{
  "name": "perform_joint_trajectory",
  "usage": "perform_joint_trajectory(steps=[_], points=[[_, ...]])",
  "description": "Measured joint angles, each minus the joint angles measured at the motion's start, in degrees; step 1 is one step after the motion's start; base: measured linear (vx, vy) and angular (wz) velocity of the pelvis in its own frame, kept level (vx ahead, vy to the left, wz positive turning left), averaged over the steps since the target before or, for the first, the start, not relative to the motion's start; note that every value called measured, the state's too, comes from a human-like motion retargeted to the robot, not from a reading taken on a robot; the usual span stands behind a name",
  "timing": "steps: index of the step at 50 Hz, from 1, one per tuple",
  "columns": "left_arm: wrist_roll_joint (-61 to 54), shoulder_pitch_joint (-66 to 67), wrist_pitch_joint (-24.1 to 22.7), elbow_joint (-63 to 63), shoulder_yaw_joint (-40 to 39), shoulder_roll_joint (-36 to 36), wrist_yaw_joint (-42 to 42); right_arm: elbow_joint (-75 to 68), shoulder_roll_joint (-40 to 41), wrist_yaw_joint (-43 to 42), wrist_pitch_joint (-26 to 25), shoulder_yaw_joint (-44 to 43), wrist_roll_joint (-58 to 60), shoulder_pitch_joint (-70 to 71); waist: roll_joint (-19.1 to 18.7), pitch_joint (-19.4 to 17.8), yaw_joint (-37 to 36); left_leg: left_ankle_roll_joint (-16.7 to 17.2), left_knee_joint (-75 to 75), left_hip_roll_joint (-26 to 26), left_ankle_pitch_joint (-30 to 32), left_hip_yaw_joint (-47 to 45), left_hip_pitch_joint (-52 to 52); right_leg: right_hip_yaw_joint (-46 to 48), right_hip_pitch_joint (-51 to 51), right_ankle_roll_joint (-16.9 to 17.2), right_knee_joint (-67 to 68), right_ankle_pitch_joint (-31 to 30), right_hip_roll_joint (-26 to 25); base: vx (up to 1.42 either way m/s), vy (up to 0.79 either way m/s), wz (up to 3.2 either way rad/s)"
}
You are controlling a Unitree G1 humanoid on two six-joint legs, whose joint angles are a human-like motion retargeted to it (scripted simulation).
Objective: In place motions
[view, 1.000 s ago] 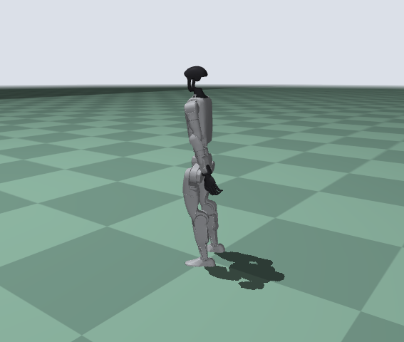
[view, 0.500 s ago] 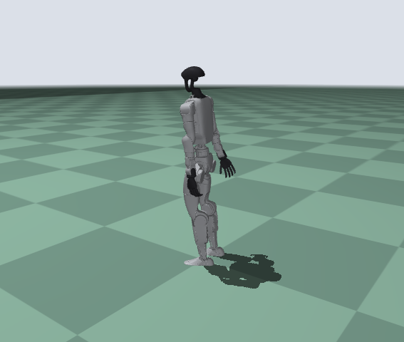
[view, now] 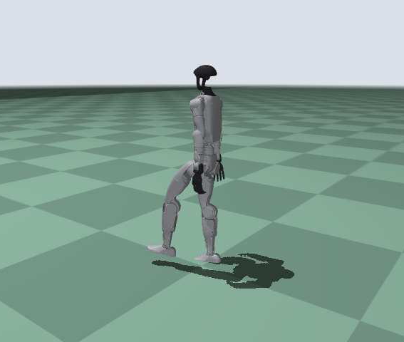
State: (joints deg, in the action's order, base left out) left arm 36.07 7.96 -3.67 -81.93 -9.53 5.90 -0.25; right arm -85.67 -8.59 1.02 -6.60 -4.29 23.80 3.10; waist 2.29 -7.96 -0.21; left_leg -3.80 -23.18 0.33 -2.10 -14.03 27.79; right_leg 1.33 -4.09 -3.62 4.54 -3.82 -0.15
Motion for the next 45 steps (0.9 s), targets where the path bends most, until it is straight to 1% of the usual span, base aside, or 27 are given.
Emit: perform_joint_trajectory(steps=[3,5,7,9,13,16,20,24,28,30,32,33,35,38,40,43,45], points=[[-0.6,0.9,0.7,-1.1,-1.0,-0.5,-0.5,-1.8,-0.5,0.1,0.1,0.0,0.7,-0.1,-1.4,-3.1,-4.1,6.0,9.5,-0.2,0.5,4.4,3.3,-1.8,-2.6,-1.1,-0.4,-0.2,-1.4,0.0,-0.04,-0.77],[-0.9,1.6,1.2,-2.4,-1.6,-1.0,-0.9,-2.9,-0.6,-0.4,0.0,-0.3,1.3,-0.3,-2.0,-4.4,-6.6,9.3,14.1,0.2,0.2,6.3,5.8,-2.8,-4.0,-1.6,-0.9,-0.3,-1.6,0.01,-0.02,-0.7],[-1.2,2.3,1.7,-4.0,-2.3,-1.6,-1.5,-3.9,-0.6,-0.6,-0.1,-0.8,1.7,-0.5,-2.2,-5.1,-8.3,11.4,16.3,0.9,-0.1,5.7,8.1,-3.4,-4.7,-1.9,-1.2,-0.5,-1.3,0.0,0.01,-0.52],[-1.2,3.1,2.1,-5.6,-2.8,-2.0,-2.0,-4.7,-0.6,-0.6,-0.2,-1.1,1.7,-0.8,-2.2,-5.5,-9.4,12.1,16.4,1.6,0.3,4.1,9.7,-3.9,-5.0,-2.2,-1.2,-0.5,-0.8,0.0,0.02,-0.36],[-0.8,4.1,3.0,-7.8,-3.1,-2.5,-3.2,-5.7,-0.5,0.0,-0.2,-1.5,1.0,-1.3,-2.0,-5.5,-10.2,10.7,12.2,2.2,1.5,2.4,10.8,-4.2,-4.5,-2.4,-0.7,-0.5,0.2,0.0,0.02,-0.11],[0.1,4.9,3.2,-8.4,-3.0,-2.5,-3.7,-5.7,0.0,0.1,-0.3,-2.0,0.9,-1.9,-1.8,-4.2,-9.7,9.2,10.5,1.4,1.3,3.3,8.5,-3.7,-3.7,-2.2,-0.7,-0.5,0.6,0.0,0.0,0.0],[0.6,5.8,3.0,-8.6,-3.4,-2.3,-4.3,-5.7,0.4,0.5,0.2,-2.1,1.3,-2.8,-2.0,-0.6,-7.6,7.2,10.6,0.2,0.3,5.4,2.3,-2.5,-1.8,-1.6,-0.8,-0.5,0.5,0.04,0.02,0.21],[-0.6,5.7,2.8,-8.9,-3.8,-2.1,-4.2,-6.5,0.3,1.0,0.0,-2.6,2.8,-2.8,-2.5,3.5,-4.1,5.0,11.6,-0.6,-1.3,6.4,-6.8,-1.5,0.3,-0.9,-0.8,-0.3,0.1,0.04,0.06,0.35],[-0.9,4.6,2.2,-7.6,-3.5,-1.9,-3.8,-7.0,-0.2,0.4,-0.1,-4.3,3.2,-3.8,-2.6,8.5,1.3,0.9,8.1,-1.8,-2.0,6.7,-13.9,0.3,2.5,0.0,-1.3,0.2,0.7,0.07,0.09,0.8],[-1.0,3.3,1.7,-5.9,-2.9,-1.9,-3.4,-7.5,-0.6,0.0,-0.2,-5.5,2.0,-4.3,-2.6,10.3,4.1,-1.7,5.1,-2.8,-1.5,7.9,-16.5,1.8,3.4,0.4,-1.6,0.5,1.4,0.0,0.12,1.04],[-0.9,1.7,1.1,-3.5,-2.3,-1.7,-2.0,-8.8,-1.0,-0.2,-0.3,-6.2,0.3,-4.3,-3.4,10.8,5.1,1.6,6.5,-2.6,-1.9,6.9,-21.2,2.8,3.8,0.6,-1.7,0.8,0.5,-0.01,0.14,0.62],[-0.9,1.0,0.7,-2.1,-1.9,-1.6,-1.0,-9.7,-1.3,-0.2,-0.5,-6.5,-0.5,-4.3,-3.9,11.0,5.0,2.4,9.2,-1.5,-4.4,1.9,-23.7,2.9,3.9,0.7,-1.7,0.9,0.0,0.02,0.19,0.33],[-1.1,-0.2,-0.4,0.4,-0.8,-1.4,1.3,-11.7,-2.1,0.0,-1.4,-7.0,-1.1,-4.1,-5.4,11.8,5.2,3.7,17.4,0.4,-4.3,-6.0,-27.1,4.0,4.3,0.8,-1.6,1.3,-1.6,0.04,0.17,0.58],[-1.4,-2.1,-1.7,2.7,1.0,-1.3,3.5,-11.7,-2.3,0.0,-3.6,-7.1,-0.9,-4.9,-6.3,13.9,9.0,4.4,22.5,-1.3,-2.1,1.8,-26.6,8.5,5.2,1.7,-2.0,2.1,-1.0,0.0,0.2,1.26],[-1.2,-3.9,-2.2,3.8,1.8,-1.0,4.5,-11.7,-2.1,-0.1,-4.0,-6.9,-1.1,-4.5,-6.4,14.3,9.4,4.7,23.4,-1.3,-1.4,0.4,-25.5,9.7,6.1,2.2,-2.0,2.3,-0.6,-0.14,0.15,0.61],[-0.5,-6.0,-3.0,5.5,3.4,0.0,5.7,-11.7,-1.2,-0.1,-2.4,-6.3,-1.8,-3.6,-5.0,12.5,8.2,2.5,21.6,-3.3,-1.3,6.0,-24.3,10.0,5.6,3.1,-2.1,2.0,0.8,-0.06,0.17,0.19],[-0.2,-6.3,-3.5,6.5,4.2,0.8,6.0,-11.7,-0.4,0.5,-1.4,-4.9,-2.1,-2.8,-3.3,10.9,6.3,1.5,20.6,-4.1,-1.6,5.6,-24.6,10.1,4.8,3.5,-2.2,1.6,1.9,0.02,0.12,-0.29]])
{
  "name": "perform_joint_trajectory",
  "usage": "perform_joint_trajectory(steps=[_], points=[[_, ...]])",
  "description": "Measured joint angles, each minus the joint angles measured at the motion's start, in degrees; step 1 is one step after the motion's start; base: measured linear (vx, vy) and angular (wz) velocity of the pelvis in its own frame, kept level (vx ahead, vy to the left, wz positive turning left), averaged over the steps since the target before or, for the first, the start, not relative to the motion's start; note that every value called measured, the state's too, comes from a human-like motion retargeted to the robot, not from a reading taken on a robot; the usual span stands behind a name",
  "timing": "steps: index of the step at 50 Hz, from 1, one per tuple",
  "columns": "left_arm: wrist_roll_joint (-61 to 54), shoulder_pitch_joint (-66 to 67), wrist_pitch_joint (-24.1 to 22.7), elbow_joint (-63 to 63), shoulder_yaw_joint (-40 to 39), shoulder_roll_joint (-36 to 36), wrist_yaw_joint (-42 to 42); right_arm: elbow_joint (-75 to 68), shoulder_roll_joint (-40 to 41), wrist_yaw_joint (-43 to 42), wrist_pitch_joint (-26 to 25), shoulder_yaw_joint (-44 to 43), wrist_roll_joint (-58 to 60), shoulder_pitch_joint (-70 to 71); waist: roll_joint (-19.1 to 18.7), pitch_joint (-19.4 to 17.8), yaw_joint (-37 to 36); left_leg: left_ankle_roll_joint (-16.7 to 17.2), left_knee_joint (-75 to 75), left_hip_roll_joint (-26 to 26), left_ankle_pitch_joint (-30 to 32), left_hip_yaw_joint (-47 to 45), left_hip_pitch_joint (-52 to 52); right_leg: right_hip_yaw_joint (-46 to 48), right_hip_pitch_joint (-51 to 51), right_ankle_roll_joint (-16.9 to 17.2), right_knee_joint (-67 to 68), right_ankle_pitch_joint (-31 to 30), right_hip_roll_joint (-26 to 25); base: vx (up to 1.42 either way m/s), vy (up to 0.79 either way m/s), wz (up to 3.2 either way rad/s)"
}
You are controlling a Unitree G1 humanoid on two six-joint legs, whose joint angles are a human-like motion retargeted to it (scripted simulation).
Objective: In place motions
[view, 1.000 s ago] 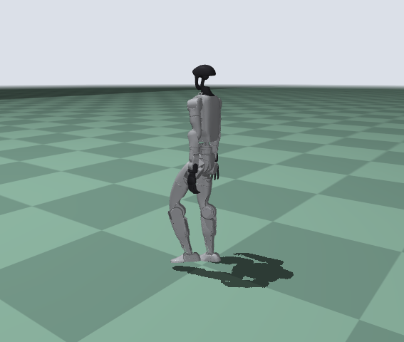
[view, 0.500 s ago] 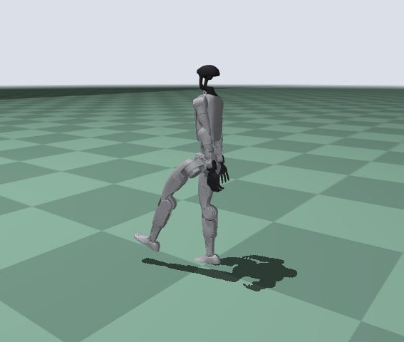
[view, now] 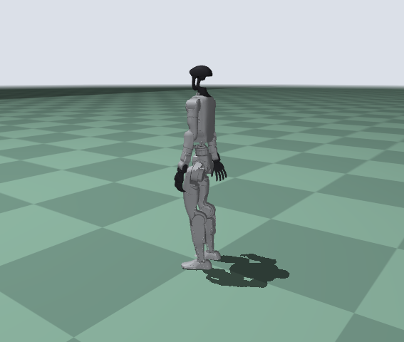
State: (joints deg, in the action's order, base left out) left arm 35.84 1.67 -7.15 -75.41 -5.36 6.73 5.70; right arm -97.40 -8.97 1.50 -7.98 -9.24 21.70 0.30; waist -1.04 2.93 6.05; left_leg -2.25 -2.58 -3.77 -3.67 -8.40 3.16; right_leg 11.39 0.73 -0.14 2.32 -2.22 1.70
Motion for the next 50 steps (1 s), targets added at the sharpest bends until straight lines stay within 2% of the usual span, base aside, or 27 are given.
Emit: perform_joint_trajectory(steps=[5,12,17,20,21,24,26,32,35,38,40,45,50], points=[[-0.3,3.1,0.9,-2.0,-1.8,-0.2,-3.0,1.9,2.2,1.2,0.3,3.7,4.0,2.5,1.9,-0.7,-4.2,-1.7,-0.2,-1.2,-0.8,-2.0,-1.4,-1.6,-0.1,1.2,0.2,-0.5,1.5,0.05,0.15,-0.57],[-1.6,8.1,6.9,-14.1,-8.5,-1.3,-7.4,10.0,4.2,2.9,3.5,8.5,7.6,3.6,2.0,-0.2,-3.8,-3.7,1.2,-2.6,-0.9,-3.2,-3.3,-3.1,-0.1,2.9,0.7,-0.2,2.3,0.06,0.2,-0.3],[-1.1,11.4,9.8,-18.3,-9.5,-1.4,-9.2,12.7,4.4,2.4,4.8,7.5,7.8,2.6,2.2,-0.2,-5.6,-5.5,0.5,-3.6,-1.6,-2.9,-4.1,-2.9,0.0,3.9,3.6,1.3,3.6,0.09,0.25,-0.15],[0.4,12.0,10.4,-19.2,-9.4,-1.3,-9.8,12.3,3.6,1.7,4.9,5.6,7.6,1.8,1.5,-0.1,-6.9,-6.2,-0.5,-3.1,-1.9,-1.7,-3.6,-2.1,2.3,3.2,10.1,2.2,3.8,0.05,0.19,-0.03],[0.5,11.8,10.6,-19.3,-9.5,-1.2,-10.0,12.1,3.4,1.4,4.9,5.3,7.5,1.6,1.1,-0.6,-6.9,-6.3,-0.8,-2.4,-1.8,-1.6,-3.7,-2.3,3.5,2.3,13.7,0.9,3.3,-0.01,0.11,0.02],[-0.1,10.6,11.1,-19.1,-9.4,-0.9,-9.8,11.8,2.8,0.5,4.6,3.9,7.2,1.3,-1.2,-3.9,-6.1,-6.3,-1.2,0.9,-1.2,-1.2,-5.2,-5.9,8.6,-0.7,26.6,-0.6,0.3,-0.07,0.14,0.32],[-0.5,9.1,11.5,-19.1,-8.8,-0.3,-9.1,11.4,2.3,-0.3,4.5,2.3,6.6,0.9,-1.9,-5.9,-3.6,-6.3,-1.4,2.0,-0.6,0.3,-5.7,-6.1,11.6,0.1,30.3,-0.1,-0.3,-0.12,0.01,0.95],[1.0,5.5,11.1,-16.1,-6.2,1.5,-6.8,7.9,0.6,-1.8,5.4,-1.9,1.2,-1.6,-0.4,-8.9,1.7,-7.3,-1.6,1.4,0.5,3.2,-5.7,-2.5,22.8,4.8,17.4,0.5,3.4,-0.06,0.02,0.62],[0.6,3.0,10.5,-13.2,-3.8,2.4,-4.6,6.3,0.4,-2.2,5.7,-3.5,-2.8,-2.1,1.1,-13.1,4.4,-7.8,-2.1,0.6,0.6,3.9,-6.8,-4.3,28.3,7.1,9.5,1.5,4.4,-0.12,0.01,0.52],[0.0,0.0,10.1,-10.4,-2.1,2.8,-3.2,4.1,0.5,-1.4,6.1,-4.7,-7.0,-1.6,1.4,-17.4,6.9,-8.0,-2.5,1.1,0.9,5.2,-7.4,-6.1,33.4,7.9,5.3,2.2,5.3,-0.18,0.03,0.48],[-0.4,-1.5,9.8,-8.5,-1.2,2.9,-2.0,2.2,0.3,-0.5,6.3,-5.4,-8.8,-1.5,0.8,-18.6,8.2,-7.8,-2.7,1.8,1.1,5.9,-6.9,-5.9,36.2,8.7,3.8,2.2,6.0,-0.13,0.04,0.37],[-0.5,-2.1,8.0,-5.8,-0.2,1.7,-0.8,0.0,0.7,0.2,5.5,-5.8,-9.2,-3.7,-0.1,-17.4,8.5,-7.6,-2.5,2.4,1.3,6.0,-6.3,-6.8,36.7,8.1,4.7,0.6,6.7,0.01,0.0,0.07],[-1.1,1.1,7.5,-5.3,0.0,-0.2,-0.7,0.8,2.2,0.1,6.5,-4.8,-8.5,-6.8,0.7,-15.1,8.2,-7.6,-2.1,1.5,1.0,7.2,-7.6,-5.4,25.4,6.9,4.6,-3.1,7.1,0.08,-0.06,0.1]])
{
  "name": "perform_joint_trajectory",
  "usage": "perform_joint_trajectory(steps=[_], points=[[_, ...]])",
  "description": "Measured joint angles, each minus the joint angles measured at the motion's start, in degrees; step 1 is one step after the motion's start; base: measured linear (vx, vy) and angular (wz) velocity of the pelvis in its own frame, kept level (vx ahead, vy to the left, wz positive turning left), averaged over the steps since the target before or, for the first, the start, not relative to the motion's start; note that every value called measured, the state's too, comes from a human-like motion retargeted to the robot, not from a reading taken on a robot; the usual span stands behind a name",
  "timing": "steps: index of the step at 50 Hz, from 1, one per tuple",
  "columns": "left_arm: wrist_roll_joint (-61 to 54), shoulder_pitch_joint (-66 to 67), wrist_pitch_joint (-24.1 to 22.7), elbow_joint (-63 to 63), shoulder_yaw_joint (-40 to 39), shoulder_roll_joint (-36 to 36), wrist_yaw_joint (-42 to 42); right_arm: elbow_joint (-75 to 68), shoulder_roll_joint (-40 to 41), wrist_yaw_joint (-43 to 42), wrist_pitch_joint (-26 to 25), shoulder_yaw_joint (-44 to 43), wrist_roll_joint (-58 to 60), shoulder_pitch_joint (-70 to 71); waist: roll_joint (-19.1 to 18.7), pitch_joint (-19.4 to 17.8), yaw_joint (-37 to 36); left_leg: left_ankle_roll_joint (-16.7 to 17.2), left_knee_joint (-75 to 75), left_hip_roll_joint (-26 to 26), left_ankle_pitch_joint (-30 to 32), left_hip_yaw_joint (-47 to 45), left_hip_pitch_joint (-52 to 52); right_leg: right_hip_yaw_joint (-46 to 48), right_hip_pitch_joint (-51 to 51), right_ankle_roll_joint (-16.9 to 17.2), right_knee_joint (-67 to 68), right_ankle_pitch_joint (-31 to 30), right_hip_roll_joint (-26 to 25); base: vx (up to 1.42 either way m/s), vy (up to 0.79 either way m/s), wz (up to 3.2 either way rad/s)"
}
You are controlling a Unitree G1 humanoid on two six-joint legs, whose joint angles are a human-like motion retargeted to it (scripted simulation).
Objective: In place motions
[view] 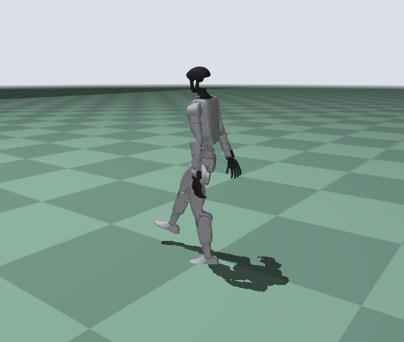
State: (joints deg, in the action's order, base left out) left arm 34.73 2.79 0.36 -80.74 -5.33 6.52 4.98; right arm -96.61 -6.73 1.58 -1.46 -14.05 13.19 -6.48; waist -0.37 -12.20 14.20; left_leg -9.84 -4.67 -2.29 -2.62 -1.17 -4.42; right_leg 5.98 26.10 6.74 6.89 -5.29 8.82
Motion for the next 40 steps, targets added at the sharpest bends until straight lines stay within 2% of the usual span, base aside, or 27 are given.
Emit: perform_joint_trajectory(steps=[3,9,10,12,13,15,17,18,20,22,25,27,30,35,40], points=[[0.4,0.6,0.6,-2.5,-1.5,-0.2,0.3,-0.6,-0.2,1.0,-0.1,0.7,1.2,1.4,1.1,3.0,-3.8,0.1,-0.8,-1.2,-1.3,-2.7,1.1,-1.3,-5.8,-0.4,1.4,-1.8,-1.0,0.13,-0.12,-0.79],[2.3,4.5,3.0,-10.3,-4.8,0.4,-5.2,1.3,-0.5,-2.2,-1.8,3.5,5.3,3.8,1.5,10.6,-10.0,0.7,0.1,-1.9,-2.7,-5.1,3.3,-0.6,-19.9,-0.8,4.5,-4.5,-3.7,0.11,-0.13,-0.88],[2.5,5.1,3.6,-11.6,-5.7,0.6,-6.0,2.0,-0.6,-2.6,-2.2,4.2,6.1,4.6,1.8,11.7,-11.8,0.8,0.4,-2.0,-3.1,-6.5,3.6,-2.0,-22.2,0.2,5.0,-3.3,-4.3,0.07,-0.14,-1.16],[2.3,6.6,4.9,-13.1,-6.5,1.1,-6.5,4.0,-0.4,-2.2,-2.5,5.4,8.2,5.9,1.7,13.3,-11.8,1.1,0.8,-2.1,-3.3,-6.1,3.7,3.0,-26.6,-2.7,3.7,5.2,-5.1,0.09,-0.16,-0.55],[2.0,7.5,5.4,-13.5,-6.8,1.4,-6.5,5.1,-0.3,-1.6,-2.3,6.0,9.2,6.4,2.2,14.1,-11.6,1.3,1.2,-2.8,-3.4,-6.0,3.5,6.3,-28.3,-2.5,1.5,7.0,-4.5,0.11,-0.23,-0.39],[1.8,9.2,5.8,-13.8,-7.7,1.8,-6.7,7.2,-0.1,-0.1,-1.9,7.2,10.7,7.4,3.8,15.8,-13.4,2.1,2.6,-4.1,-3.7,-8.3,2.5,9.0,-29.2,-3.2,-4.2,3.9,-3.4,0.12,-0.24,-0.86],[1.2,9.8,5.9,-14.1,-8.2,1.9,-7.2,9.2,0.0,1.2,-1.4,7.3,12.1,8.2,4.5,18.3,-15.8,2.9,3.6,-4.2,-3.8,-10.5,3.0,4.6,-27.9,-4.0,-5.9,2.9,-4.6,0.08,-0.21,-0.84],[0.8,9.7,5.9,-14.2,-8.3,1.7,-7.6,10.3,0.1,1.6,-1.2,6.9,12.8,8.5,4.2,19.9,-16.2,3.3,3.7,-3.7,-3.9,-10.7,4.0,4.3,-26.6,-3.4,-5.9,2.9,-4.4,0.01,-0.26,-0.17],[-0.6,9.2,5.8,-14.1,-8.7,0.8,-7.9,12.6,0.1,1.9,-0.7,6.6,13.8,9.1,3.8,21.9,-15.2,4.1,3.5,-3.1,-3.8,-9.7,6.1,3.2,-24.0,-4.6,-4.9,3.2,-5.1,-0.04,-0.19,0.28],[-2.9,8.2,5.1,-13.3,-8.7,-0.1,-6.8,14.8,0.0,1.8,-0.2,7.6,13.7,10.1,2.6,20.3,-14.1,4.6,3.4,-1.8,-3.5,-10.3,5.6,0.6,-24.3,-5.3,-4.0,3.6,-6.6,-0.04,-0.19,0.22],[-4.5,5.7,4.3,-10.8,-7.4,-1.0,-3.4,18.0,0.0,1.5,0.5,9.1,12.8,10.9,1.3,16.7,-10.8,5.1,3.5,-0.5,-3.4,-10.0,3.9,3.5,-26.7,-6.2,-4.2,3.6,-7.8,-0.06,-0.22,0.47],[-2.5,4.1,3.8,-8.0,-6.4,-1.1,-0.6,18.7,0.0,1.0,1.0,9.2,12.1,10.7,0.8,15.8,-8.8,5.6,3.3,0.1,-3.3,-8.9,3.8,4.1,-27.3,-6.8,-4.3,3.7,-8.6,-0.09,-0.17,0.58],[1.7,2.7,1.7,-3.7,-4.0,-0.8,2.4,16.2,0.0,0.3,1.2,8.2,10.9,9.6,0.7,16.2,-8.1,6.5,2.9,0.7,-3.4,-7.2,4.3,4.3,-27.3,-7.6,-4.4,3.7,-9.5,0.01,-0.22,0.37],[3.3,2.3,-2.6,0.9,0.1,0.5,2.5,6.8,-0.5,1.4,-1.1,6.2,11.2,7.8,0.9,17.2,-9.6,7.7,2.0,2.2,-4.6,-7.4,4.0,3.5,-27.2,-8.9,-3.9,3.8,-11.0,0.03,-0.25,-0.08],[2.5,3.2,-3.3,0.8,-2.1,0.7,1.6,-0.7,-1.3,-0.2,-2.9,5.9,11.6,6.6,1.6,17.1,-7.8,6.9,-7.1,4.0,-8.1,-8.6,7.5,1.0,-27.5,-9.4,-3.4,3.6,-11.4,-0.02,-0.22,-0.22]])
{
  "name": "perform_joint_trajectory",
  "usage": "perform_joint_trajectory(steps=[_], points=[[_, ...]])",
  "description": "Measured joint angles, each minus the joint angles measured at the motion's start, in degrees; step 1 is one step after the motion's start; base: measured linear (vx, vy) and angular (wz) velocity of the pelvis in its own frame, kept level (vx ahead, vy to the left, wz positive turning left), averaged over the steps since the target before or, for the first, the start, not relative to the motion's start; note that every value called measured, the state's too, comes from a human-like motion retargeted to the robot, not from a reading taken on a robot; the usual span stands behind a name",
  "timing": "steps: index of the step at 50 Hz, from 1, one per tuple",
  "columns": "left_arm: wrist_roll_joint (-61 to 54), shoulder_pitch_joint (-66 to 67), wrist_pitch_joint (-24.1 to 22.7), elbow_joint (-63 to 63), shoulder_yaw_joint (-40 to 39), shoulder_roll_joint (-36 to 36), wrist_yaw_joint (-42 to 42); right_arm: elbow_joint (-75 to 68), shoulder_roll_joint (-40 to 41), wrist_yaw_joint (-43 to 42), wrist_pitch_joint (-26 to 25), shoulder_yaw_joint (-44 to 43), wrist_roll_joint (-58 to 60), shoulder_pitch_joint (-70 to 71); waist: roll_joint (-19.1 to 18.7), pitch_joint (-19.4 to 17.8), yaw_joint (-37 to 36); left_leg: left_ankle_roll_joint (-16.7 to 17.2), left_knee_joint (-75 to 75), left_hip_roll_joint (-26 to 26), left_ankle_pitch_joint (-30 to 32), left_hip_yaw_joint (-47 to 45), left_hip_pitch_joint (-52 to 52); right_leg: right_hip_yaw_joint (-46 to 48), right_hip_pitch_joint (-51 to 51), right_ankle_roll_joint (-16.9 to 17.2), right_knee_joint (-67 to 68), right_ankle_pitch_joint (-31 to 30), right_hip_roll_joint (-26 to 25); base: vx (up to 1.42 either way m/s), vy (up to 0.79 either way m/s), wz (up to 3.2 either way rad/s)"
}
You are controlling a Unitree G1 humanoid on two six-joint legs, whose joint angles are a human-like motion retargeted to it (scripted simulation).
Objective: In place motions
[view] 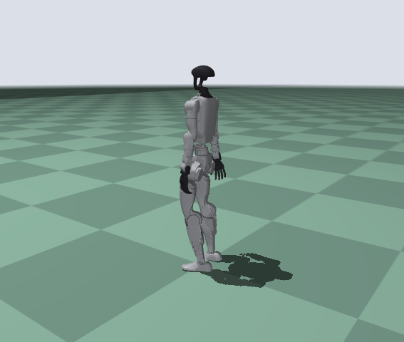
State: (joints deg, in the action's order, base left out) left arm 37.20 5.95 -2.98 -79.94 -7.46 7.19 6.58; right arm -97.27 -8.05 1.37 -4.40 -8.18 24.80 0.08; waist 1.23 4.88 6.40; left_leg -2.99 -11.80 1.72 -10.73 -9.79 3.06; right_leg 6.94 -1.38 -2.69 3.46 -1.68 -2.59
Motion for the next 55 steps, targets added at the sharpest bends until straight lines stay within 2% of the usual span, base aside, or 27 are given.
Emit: perform_joint_trajectory(steps=[2,5,7,8,9,12,15,17,19,22,24,26,30,32,35,37,40,43,46,47,48,50,52,55], points=[[-1.1,1.0,-0.1,-0.5,-0.7,-0.1,-1.3,-0.1,-0.3,0.2,-1.1,-0.7,-0.2,-1.4,1.4,-0.6,-0.3,-3.2,-8.1,-0.2,1.2,-1.2,3.1,-1.7,-0.4,-0.1,0.5,-0.1,1.4,-0.02,-0.14,-0.47],[-2.9,2.0,-0.7,-1.4,-1.9,-0.3,-4.8,-0.1,-0.7,0.8,-2.7,-2.1,-1.2,-2.0,3.8,-4.6,-0.7,-12.0,-26.5,-1.0,4.7,1.2,11.1,-3.0,-2.9,-0.8,1.2,-0.3,3.1,-0.13,-0.21,-0.4],[-3.9,2.8,-1.1,-1.7,-2.6,-0.9,-7.2,-0.1,-1.6,1.3,-3.4,-2.4,-2.6,-1.8,3.4,-6.8,-1.1,-11.6,-30.7,1.2,5.9,-2.9,15.4,-3.1,-3.5,-1.1,2.3,-0.2,3.2,-0.16,-0.05,-0.26],[-4.1,3.3,-1.3,-1.8,-2.8,-1.3,-8.0,-0.1,-2.1,1.4,-3.7,-2.4,-3.4,-1.5,3.2,-7.8,-0.9,-10.4,-28.8,1.8,7.0,-5.6,17.0,-2.4,-3.5,-1.0,3.1,0.0,3.8,-0.2,0.03,-0.01],[-4.0,3.4,-1.4,-2.0,-3.1,-1.5,-8.5,-0.1,-2.5,1.3,-3.8,-2.4,-4.1,-0.9,2.7,-9.2,-1.1,-7.5,-25.9,1.8,8.1,-6.3,19.0,-2.4,-3.6,-1.2,3.9,0.1,3.4,-0.23,0.01,0.0],[-3.0,3.9,-1.6,-2.2,-3.2,-1.5,-9.5,-0.1,-3.4,0.5,-2.9,-2.5,-5.6,1.1,0.6,-14.4,-4.5,2.9,-13.0,1.7,10.2,-4.2,25.5,-4.1,-4.7,-2.5,6.2,0.3,0.6,-0.23,-0.04,-0.61],[-1.6,4.5,-1.2,-2.9,-2.4,-1.1,-10.6,-0.1,-4.5,0.8,-2.1,-1.8,-5.5,2.8,-0.3,-18.9,-12.5,11.1,-0.3,2.9,8.3,0.1,33.2,-7.3,-7.1,-4.2,7.6,0.6,-0.8,-0.1,-0.05,-1.45],[-1.2,5.0,-0.6,-4.4,-2.1,-1.2,-11.8,0.3,-4.8,0.6,-2.3,-1.7,-4.1,3.9,-0.4,-21.6,-18.5,15.1,3.5,6.2,6.9,-1.1,38.4,-10.0,-8.6,-4.9,8.8,0.8,-0.1,-0.02,-0.01,-1.68],[-1.7,5.3,0.0,-6.2,-2.8,-1.6,-12.7,2.1,-4.7,0.2,-2.6,-1.2,-2.3,5.2,0.6,-25.7,-23.0,16.3,3.6,10.1,7.3,-4.8,42.5,-12.9,-10.3,-5.7,10.3,1.0,1.6,-0.06,-0.01,-1.59],[-2.8,6.0,1.5,-8.6,-4.5,-1.9,-12.6,5.9,-3.8,-0.2,-1.9,0.6,-1.0,6.9,2.5,-31.7,-27.7,16.1,3.7,13.9,8.7,-9.9,44.3,-17.3,-13.0,-5.9,12.8,1.5,5.0,-0.03,0.0,-1.38],[-3.5,6.9,2.7,-10.0,-5.7,-2.3,-12.9,8.4,-2.9,-0.2,-1.1,1.7,-0.9,7.3,3.8,-33.5,-30.2,16.8,5.4,15.2,7.9,-10.9,44.0,-19.6,-13.3,-6.0,14.2,2.0,6.9,0.02,0.02,-1.11],[-4.2,7.9,3.2,-10.7,-6.5,-2.5,-13.4,10.6,-1.7,-0.3,0.0,2.2,-1.1,7.4,4.7,-33.7,-31.4,17.5,6.8,15.5,7.2,-11.0,43.7,-20.7,-12.9,-6.0,14.8,2.2,8.1,0.02,0.0,-0.51],[-4.9,7.7,3.3,-10.5,-7.2,-2.9,-13.0,13.2,0.1,0.4,2.9,3.0,-1.1,8.6,4.4,-33.0,-31.0,17.0,7.0,14.0,6.5,-9.2,40.1,-20.7,-12.3,-5.6,13.7,1.6,7.6,-0.04,-0.04,0.18],[-4.6,7.4,3.1,-10.0,-7.2,-3.1,-12.7,13.4,0.7,0.5,3.0,3.5,-0.2,8.5,4.2,-30.5,-29.9,16.0,6.2,12.1,6.2,-6.8,37.7,-20.1,-10.9,-5.1,12.5,1.0,6.9,-0.05,-0.03,0.58],[-4.2,7.3,2.3,-8.9,-7.3,-3.3,-11.8,12.2,1.2,0.0,2.9,4.3,1.5,7.7,3.2,-24.5,-26.5,14.8,4.3,8.8,6.3,-2.9,33.7,-17.9,-8.1,-4.5,10.1,0.1,4.7,0.02,0.01,0.93],[-4.0,7.9,1.0,-8.0,-6.8,-3.3,-11.6,10.9,1.1,0.2,2.7,4.6,2.7,6.4,2.1,-19.5,-23.0,14.1,1.9,7.4,7.9,-3.8,30.1,-15.3,-6.1,-4.2,8.2,-0.6,3.0,0.09,0.07,1.27],[-4.1,8.5,-1.5,-7.4,-5.4,-3.1,-13.0,9.0,0.6,0.6,2.4,4.0,4.6,3.6,1.1,-12.6,-15.8,10.1,-5.5,3.4,9.9,-2.0,25.5,-10.7,-3.6,-3.7,5.4,-1.2,2.2,0.13,0.1,1.64],[-2.9,7.9,-2.1,-7.1,-4.8,-2.6,-14.1,5.8,-0.6,0.3,2.3,2.5,4.7,0.5,0.4,-7.2,-9.0,5.2,-12.0,1.1,13.0,-3.7,19.3,-6.9,-2.1,-2.8,2.9,-1.4,2.4,0.13,0.13,1.63],[-2.3,7.1,-2.7,-5.4,-4.2,-2.1,-13.1,0.9,-2.3,-0.3,0.8,-0.3,3.7,-2.0,-1.0,-2.6,-4.5,1.7,-11.0,-0.7,17.4,-3.1,12.6,-4.1,-0.4,-2.3,0.5,-1.6,1.7,0.12,0.1,1.23],[-2.3,6.8,-3.0,-4.6,-3.9,-1.9,-12.5,-0.1,-2.7,-0.3,-0.4,-1.5,3.1,-3.0,-1.5,-1.5,-3.5,1.5,-8.9,-1.3,16.6,-2.3,10.3,-3.2,0.2,-2.2,-0.1,-1.6,1.2,0.15,0.12,0.9],[-2.3,6.3,-3.2,-3.8,-3.6,-1.6,-11.8,-0.1,-3.1,-0.1,-2.1,-2.5,2.2,-4.5,-2.1,-0.7,-2.9,2.2,-6.3,-2.0,10.2,-0.9,7.9,-2.3,0.6,-2.2,-0.5,-1.5,0.7,0.16,0.11,0.69],[-2.6,5.2,-3.6,-2.3,-2.6,-1.1,-9.8,-0.1,-3.8,0.5,-5.9,-4.5,-0.3,-7.1,-3.8,0.0,-2.9,2.3,1.4,-0.4,3.2,-6.3,3.0,-1.8,1.2,-2.3,-0.6,-1.2,-1.3,0.12,0.08,0.35],[-2.8,4.0,-3.8,-1.3,-2.0,-0.9,-8.5,-0.1,-4.3,0.6,-8.6,-5.6,-3.6,-8.8,-5.1,0.1,-2.4,1.7,8.5,-2.0,6.8,-1.8,1.6,-0.7,1.5,-2.4,-0.7,-0.9,-2.7,0.05,0.09,0.49],[-3.5,1.2,-3.7,-0.3,-2.2,-0.8,-7.4,-0.1,-4.0,-1.4,-10.0,-6.8,-8.5,-8.3,-5.0,-0.6,0.9,5.0,11.8,-1.5,9.4,-1.7,2.0,2.5,2.3,-1.8,-1.1,-0.5,-1.7,-0.09,0.13,0.86]])
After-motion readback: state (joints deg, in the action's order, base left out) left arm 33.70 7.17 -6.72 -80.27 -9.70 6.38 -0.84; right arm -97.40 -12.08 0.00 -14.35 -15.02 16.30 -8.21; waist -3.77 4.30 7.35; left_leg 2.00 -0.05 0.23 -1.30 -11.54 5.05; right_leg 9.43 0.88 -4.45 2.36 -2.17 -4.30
